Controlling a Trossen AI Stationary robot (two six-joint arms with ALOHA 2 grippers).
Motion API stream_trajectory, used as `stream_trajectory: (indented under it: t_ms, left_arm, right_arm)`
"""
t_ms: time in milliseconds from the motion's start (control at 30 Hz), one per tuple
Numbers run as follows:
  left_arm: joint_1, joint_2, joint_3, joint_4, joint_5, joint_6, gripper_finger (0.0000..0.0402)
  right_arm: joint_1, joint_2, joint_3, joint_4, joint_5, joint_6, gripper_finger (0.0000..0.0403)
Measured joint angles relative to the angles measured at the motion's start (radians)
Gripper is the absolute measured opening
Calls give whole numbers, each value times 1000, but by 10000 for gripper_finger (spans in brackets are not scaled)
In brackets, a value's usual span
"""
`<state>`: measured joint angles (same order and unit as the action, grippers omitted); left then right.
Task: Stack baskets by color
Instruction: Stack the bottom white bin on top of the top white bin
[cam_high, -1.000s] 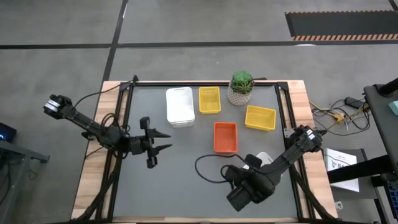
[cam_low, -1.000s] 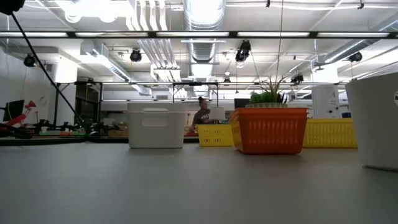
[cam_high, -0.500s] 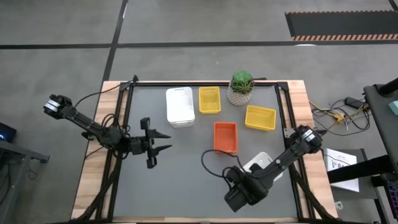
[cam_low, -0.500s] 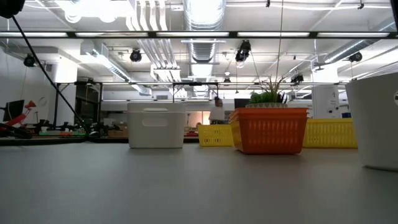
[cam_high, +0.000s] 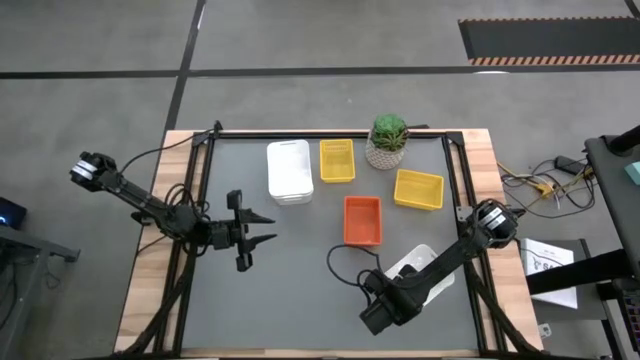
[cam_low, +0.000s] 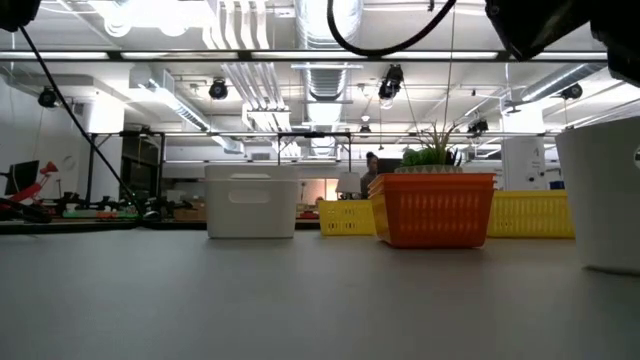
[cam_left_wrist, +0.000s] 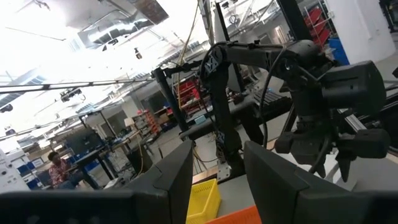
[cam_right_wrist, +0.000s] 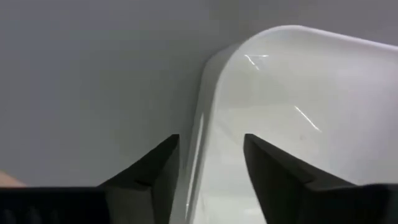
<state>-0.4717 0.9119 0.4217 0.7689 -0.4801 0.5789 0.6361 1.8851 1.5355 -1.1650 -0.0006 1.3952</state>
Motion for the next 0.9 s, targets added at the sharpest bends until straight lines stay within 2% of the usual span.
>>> stream_trajectory:
  t_ms: [367, 500, 667, 767, 900]
  left_arm:
    - [0, 0, -3, 0, 0, 0, 128]
    - [-1, 0, -3, 1, 0, 0, 128]
    - [-1, 0, -3, 1, 0, -22, 128]
    - [-2, 0, -3, 1, 0, -23, 128]
    - [-2, 2, -3, 8, 0, -24, 128]
  right_arm:
    - [0, 0, -8, 34, 0, -3, 22]
    - [7, 0, -7, 62, -3, 25, 11]
    - [31, -2, 7, 1, -60, 53, 9]
    - [43, -2, 61, -97, -60, 47, 8]
    - [50, -2, 155, -318, -39, 11, 9]
